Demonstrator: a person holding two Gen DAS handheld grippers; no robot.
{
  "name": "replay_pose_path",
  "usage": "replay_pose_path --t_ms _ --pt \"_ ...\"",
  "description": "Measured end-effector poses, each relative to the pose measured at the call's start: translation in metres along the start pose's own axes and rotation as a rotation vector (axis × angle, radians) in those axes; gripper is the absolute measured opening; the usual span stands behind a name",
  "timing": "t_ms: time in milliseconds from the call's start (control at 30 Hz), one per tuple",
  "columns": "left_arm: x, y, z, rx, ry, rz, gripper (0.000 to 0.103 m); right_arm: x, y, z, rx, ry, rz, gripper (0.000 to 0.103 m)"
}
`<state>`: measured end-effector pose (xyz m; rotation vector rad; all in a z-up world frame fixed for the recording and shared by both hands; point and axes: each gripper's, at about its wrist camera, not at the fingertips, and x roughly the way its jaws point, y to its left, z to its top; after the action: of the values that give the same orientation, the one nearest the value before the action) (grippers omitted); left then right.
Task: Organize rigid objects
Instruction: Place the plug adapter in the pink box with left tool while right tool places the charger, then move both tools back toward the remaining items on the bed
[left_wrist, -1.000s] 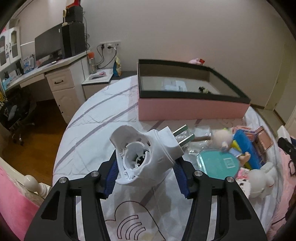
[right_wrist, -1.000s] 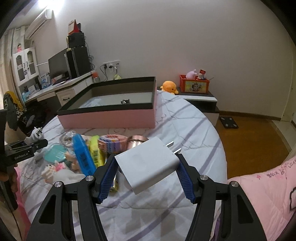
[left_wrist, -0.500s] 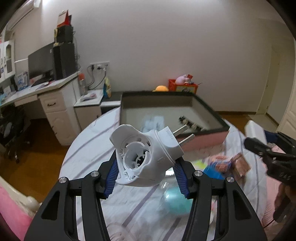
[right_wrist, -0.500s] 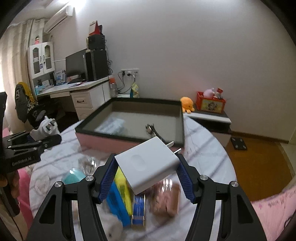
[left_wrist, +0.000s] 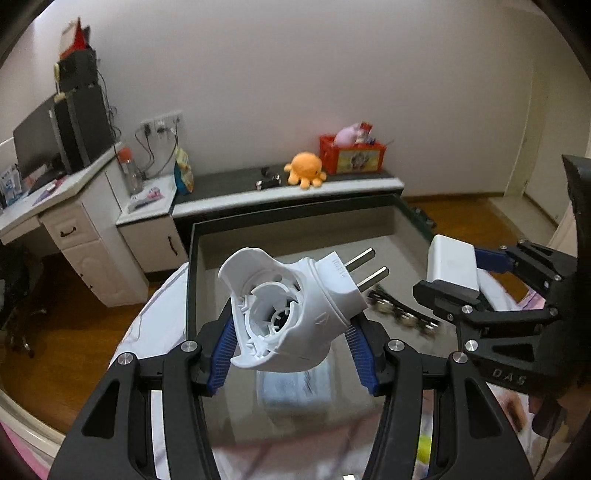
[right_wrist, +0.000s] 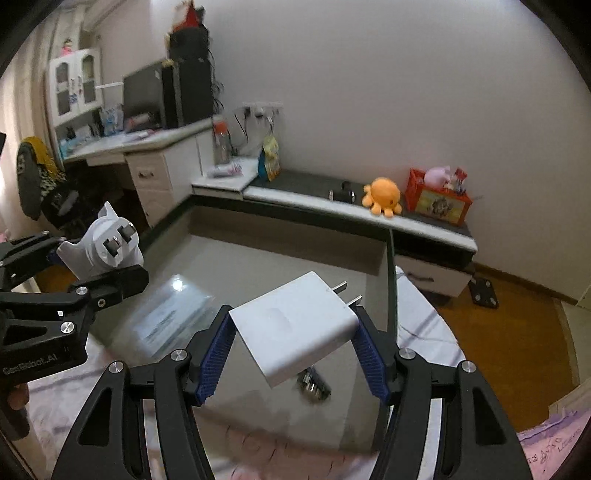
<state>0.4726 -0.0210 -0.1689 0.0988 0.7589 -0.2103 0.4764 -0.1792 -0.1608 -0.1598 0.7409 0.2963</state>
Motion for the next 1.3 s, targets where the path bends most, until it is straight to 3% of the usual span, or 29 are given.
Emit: replay_pose_path --t_ms 267,367,433,467,500,567,667,800,933,1100,1300 --pt "0.068 0.014 0.008 -0.012 0.134 0.068 0.056 0.057 -0.012 0.013 -0.012 0.181 -0.07 0.065" --pt "0.076 0.018 0.008 -0.03 0.15 0.096 0.057 0.059 -0.016 0.014 -0.009 0.18 -0.084 0.065" --pt "0.072 0.02 0.009 -0.052 0.136 0.094 0.066 0.059 -0.019 0.015 0.002 0.168 -0.082 0.066" --pt "0.067 0.019 0.009 -0.063 0.119 0.09 0.08 0.057 -0.02 0.015 0.009 0.157 -0.088 0.067" --pt "0.061 0.02 0.009 -0.074 0.103 0.094 0.089 0.05 -0.022 0.013 0.02 0.133 -0.094 0.071" --pt "0.044 0.019 0.006 -0.079 0.053 0.095 0.09 0.037 -0.027 0.015 0.044 0.085 -0.092 0.081" --pt "0.015 0.022 0.001 -0.094 0.001 0.099 0.092 0.016 -0.026 0.019 0.053 0.031 -0.081 0.082" --pt "-0.047 0.018 -0.02 -0.103 -0.123 0.097 0.103 -0.034 -0.02 0.009 0.071 -0.066 -0.062 0.083" --pt "-0.106 0.01 -0.046 -0.1 -0.23 0.112 0.103 -0.09 -0.009 -0.011 0.079 -0.181 -0.05 0.091" --pt "-0.169 -0.006 -0.083 -0.087 -0.311 0.114 0.103 -0.156 0.017 -0.047 0.072 -0.297 -0.035 0.091" --pt "-0.231 -0.029 -0.126 -0.095 -0.412 0.189 0.103 -0.214 0.038 -0.086 0.065 -0.403 -0.081 0.092"
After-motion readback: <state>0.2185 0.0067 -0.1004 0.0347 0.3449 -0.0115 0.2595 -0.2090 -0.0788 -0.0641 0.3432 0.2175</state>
